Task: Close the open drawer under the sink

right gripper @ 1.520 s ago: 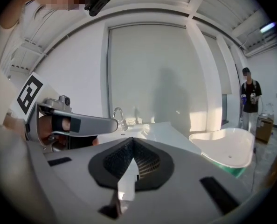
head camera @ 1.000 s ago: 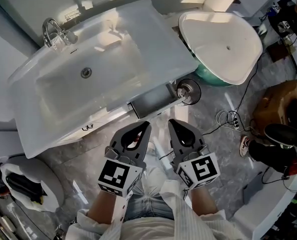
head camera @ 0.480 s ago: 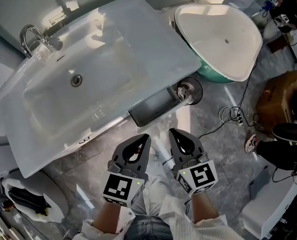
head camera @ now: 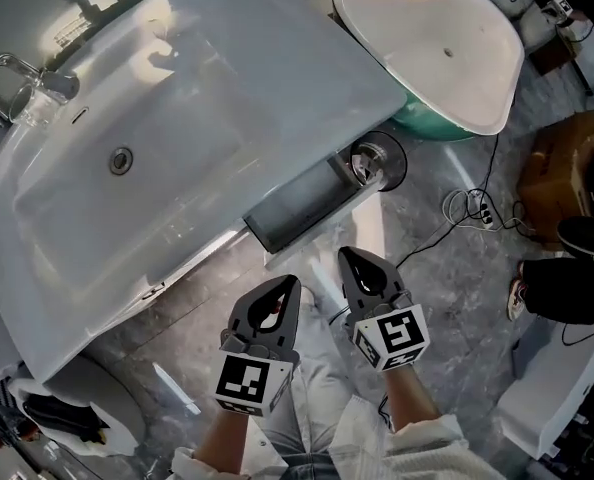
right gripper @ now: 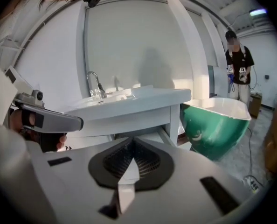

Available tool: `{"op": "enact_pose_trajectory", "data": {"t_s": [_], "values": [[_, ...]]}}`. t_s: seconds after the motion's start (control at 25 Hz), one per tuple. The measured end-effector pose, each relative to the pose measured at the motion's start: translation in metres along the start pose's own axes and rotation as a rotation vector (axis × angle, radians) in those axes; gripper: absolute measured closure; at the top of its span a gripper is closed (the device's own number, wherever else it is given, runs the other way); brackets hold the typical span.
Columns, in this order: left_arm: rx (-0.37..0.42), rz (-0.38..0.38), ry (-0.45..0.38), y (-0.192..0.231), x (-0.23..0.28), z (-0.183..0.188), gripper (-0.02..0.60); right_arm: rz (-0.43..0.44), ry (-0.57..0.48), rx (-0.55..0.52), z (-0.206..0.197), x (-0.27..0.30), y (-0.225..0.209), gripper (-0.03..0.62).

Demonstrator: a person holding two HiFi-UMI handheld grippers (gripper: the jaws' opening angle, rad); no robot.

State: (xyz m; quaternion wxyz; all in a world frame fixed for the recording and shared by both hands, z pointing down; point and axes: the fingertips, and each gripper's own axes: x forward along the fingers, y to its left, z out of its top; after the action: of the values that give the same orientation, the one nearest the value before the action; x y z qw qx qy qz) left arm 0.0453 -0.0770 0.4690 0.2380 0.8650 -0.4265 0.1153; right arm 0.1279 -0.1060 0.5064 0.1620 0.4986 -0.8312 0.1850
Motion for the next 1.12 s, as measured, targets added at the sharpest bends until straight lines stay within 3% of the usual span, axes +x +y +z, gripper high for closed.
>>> {"op": "enact_pose_trajectory", "data": {"t_s": [0.16,0.76,1.12], "values": [[0.036,0.003,0.034,0.0,0.01,-0.019,0.565,-0.006,0.018,0.012,-0.024,0.012,-0.012,0.585],[-0.035,0.07,0.05,0.018,0.043,-0.063,0.565,0.047,0.036,-0.007,-0.068,0.055,-0.02,0.585],[-0.006,0.042,0.051,0.012,0.064,-0.076,0.565,0.083,0.066,-0.011,-0.094,0.075,-0.025,0.585]]}}
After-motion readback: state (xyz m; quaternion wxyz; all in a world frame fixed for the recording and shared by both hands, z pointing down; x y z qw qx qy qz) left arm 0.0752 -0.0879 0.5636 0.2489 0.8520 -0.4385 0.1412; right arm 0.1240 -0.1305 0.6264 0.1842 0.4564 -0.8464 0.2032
